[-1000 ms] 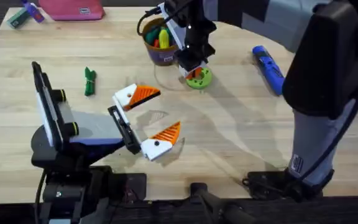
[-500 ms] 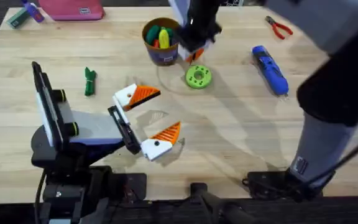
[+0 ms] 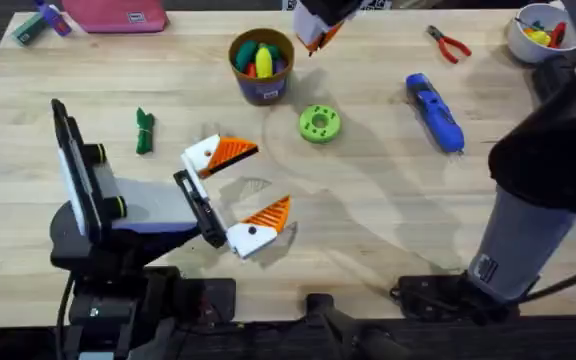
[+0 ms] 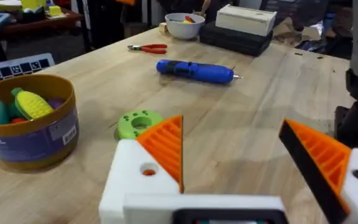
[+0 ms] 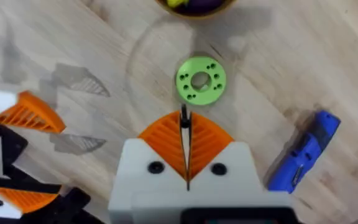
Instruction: Pick up the gripper from the table and insert it into the empty holder that is missing its gripper. Then pick up a screw, insert it into the mounting hole, and use the screwdriver to tighten it. Finally, clean up the table by picking up the vegetable and placing it into the bucket.
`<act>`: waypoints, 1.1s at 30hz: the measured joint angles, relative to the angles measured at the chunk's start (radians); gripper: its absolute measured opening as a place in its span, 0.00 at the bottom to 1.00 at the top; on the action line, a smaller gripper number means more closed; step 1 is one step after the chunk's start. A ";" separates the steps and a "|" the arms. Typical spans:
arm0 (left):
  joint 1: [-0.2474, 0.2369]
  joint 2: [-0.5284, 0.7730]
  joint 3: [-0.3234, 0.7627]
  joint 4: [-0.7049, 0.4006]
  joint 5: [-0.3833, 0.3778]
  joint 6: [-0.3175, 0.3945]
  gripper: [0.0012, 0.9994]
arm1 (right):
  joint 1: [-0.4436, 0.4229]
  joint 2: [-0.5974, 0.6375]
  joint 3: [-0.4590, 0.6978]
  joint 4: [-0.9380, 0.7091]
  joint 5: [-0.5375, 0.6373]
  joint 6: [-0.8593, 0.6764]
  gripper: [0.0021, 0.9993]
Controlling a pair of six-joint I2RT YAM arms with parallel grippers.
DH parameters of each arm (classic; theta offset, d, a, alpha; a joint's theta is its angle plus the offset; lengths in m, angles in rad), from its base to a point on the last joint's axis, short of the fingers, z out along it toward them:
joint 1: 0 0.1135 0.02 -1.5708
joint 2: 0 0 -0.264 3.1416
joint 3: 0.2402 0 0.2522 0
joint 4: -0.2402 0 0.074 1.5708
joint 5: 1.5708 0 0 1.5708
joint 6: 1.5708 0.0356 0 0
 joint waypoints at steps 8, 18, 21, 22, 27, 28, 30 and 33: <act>0.000 0.000 0.000 0.000 0.000 0.000 0.99 | 0.089 0.000 0.078 -0.014 0.000 -0.151 0.00; 0.000 0.000 0.000 0.000 0.000 0.000 0.99 | 0.254 0.000 0.078 -0.014 -0.043 -0.351 0.00; 0.000 0.000 0.000 0.000 0.000 0.000 0.99 | 0.268 0.000 0.078 -0.014 -0.114 -0.402 0.00; 0.000 0.000 0.000 0.000 0.000 0.000 0.99 | 0.270 0.000 0.078 -0.014 -0.134 -0.412 0.00; 0.000 0.000 0.000 0.000 0.000 0.000 0.99 | 0.272 0.000 0.078 -0.015 -0.189 -0.447 0.00; 0.000 0.000 0.000 0.000 0.000 0.000 0.99 | 0.273 0.000 0.078 -0.015 -0.194 -0.456 0.00; 0.000 0.000 0.000 0.000 0.000 0.000 0.99 | 0.278 0.000 0.078 -0.015 -0.200 -0.478 0.00; 0.000 0.000 0.000 0.000 0.000 0.000 0.99 | 0.293 0.000 0.075 -0.015 -0.206 -0.513 0.00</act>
